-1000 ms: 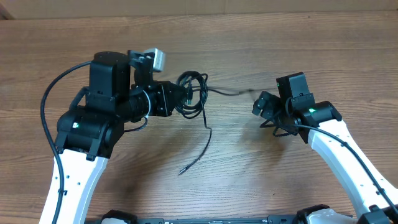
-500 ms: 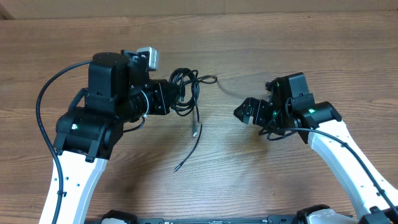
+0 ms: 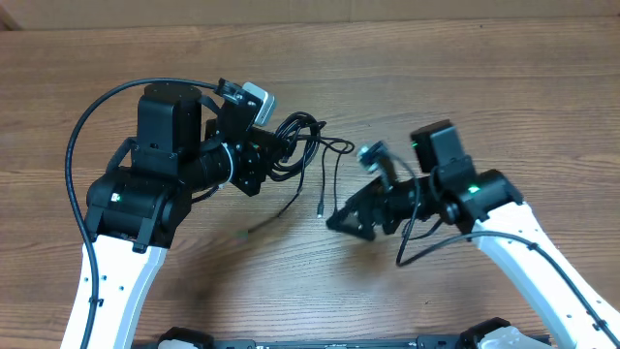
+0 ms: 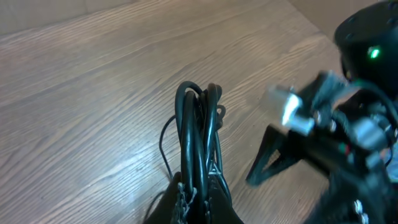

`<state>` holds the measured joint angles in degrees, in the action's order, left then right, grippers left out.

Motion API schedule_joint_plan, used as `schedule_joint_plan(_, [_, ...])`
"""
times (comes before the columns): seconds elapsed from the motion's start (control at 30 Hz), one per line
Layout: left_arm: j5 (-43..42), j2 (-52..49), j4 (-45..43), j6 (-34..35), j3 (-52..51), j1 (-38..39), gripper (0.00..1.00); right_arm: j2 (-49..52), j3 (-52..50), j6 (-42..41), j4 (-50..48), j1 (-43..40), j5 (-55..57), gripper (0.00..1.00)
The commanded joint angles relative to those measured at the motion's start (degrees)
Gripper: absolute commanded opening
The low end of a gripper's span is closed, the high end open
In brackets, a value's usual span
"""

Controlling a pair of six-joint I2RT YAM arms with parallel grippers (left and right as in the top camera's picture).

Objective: Untangle cables

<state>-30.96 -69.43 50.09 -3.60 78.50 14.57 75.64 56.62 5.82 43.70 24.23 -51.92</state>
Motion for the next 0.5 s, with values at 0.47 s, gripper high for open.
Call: schedule_joint_plan(0.47, [-2.8, 1.3, -1.4, 24.5, 1.9, -0.4, 0.04, -0.8, -0.3, 4.7, -14.2, 6.6, 17.7, 0.68])
